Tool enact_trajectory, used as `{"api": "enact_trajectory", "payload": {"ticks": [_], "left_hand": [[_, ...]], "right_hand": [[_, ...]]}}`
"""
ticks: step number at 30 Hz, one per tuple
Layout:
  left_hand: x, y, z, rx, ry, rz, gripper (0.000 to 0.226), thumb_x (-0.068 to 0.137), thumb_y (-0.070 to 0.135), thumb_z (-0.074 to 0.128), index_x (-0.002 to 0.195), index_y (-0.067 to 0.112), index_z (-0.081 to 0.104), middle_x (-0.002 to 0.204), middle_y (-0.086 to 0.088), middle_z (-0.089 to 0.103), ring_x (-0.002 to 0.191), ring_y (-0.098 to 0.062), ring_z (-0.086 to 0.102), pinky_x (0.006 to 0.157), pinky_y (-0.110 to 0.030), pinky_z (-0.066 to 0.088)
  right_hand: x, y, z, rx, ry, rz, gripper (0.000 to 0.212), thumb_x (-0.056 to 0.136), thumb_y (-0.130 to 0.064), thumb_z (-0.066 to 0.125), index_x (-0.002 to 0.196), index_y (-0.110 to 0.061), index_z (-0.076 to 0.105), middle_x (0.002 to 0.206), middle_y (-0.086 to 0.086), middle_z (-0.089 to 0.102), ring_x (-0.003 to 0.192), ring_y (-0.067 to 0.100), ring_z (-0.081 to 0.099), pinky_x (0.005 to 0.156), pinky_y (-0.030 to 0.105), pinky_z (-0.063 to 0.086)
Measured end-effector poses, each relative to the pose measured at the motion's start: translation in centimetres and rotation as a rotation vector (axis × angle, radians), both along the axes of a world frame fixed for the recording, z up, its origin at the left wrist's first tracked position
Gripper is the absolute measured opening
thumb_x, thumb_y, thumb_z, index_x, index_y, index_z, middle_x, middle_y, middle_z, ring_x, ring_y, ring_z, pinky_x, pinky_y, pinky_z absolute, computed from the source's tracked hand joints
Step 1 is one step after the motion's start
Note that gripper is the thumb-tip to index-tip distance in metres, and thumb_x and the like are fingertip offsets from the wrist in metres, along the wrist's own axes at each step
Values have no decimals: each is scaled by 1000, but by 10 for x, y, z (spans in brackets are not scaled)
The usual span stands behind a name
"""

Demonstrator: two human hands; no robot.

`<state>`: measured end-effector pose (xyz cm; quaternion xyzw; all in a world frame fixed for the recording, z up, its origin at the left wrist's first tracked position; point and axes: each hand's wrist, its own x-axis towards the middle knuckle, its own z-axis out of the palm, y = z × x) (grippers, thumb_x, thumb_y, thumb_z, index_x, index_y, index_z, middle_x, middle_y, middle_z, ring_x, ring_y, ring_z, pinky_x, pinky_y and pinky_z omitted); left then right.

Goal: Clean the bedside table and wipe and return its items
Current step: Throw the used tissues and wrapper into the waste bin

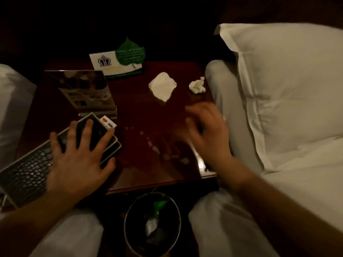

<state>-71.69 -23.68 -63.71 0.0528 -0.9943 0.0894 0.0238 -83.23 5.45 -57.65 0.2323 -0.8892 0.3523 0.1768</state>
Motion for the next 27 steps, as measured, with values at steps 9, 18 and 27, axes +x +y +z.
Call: {"api": "enact_trajectory", "payload": {"ticks": [9,18,27], "left_hand": [[0,-2,-1,-18,0,-7,82,82,68,36,156,37,21,160,-18,28,149,-45,17,112,-72,9],[0,0,-1,-49,-21,4,81,85,69,34,157,38,15,162,-17,24,150,-44,13,114,-72,10],[1,0,0,-40,-42,17,80,86,69,31,157,39,10,163,-16,20,151,-44,11,113,-73,12]], "right_hand": [[-146,-24,-34,515,-319,-211,60,97,-29,55,152,-31,30,161,10,19,144,37,24,110,45,35],[-158,-6,-40,491,-300,-275,25,96,-9,55,118,-8,66,122,18,58,104,35,59,82,28,41],[-64,-11,10,153,-159,-132,23,96,-25,62,113,-12,72,111,7,64,89,12,60,75,4,36]]}}
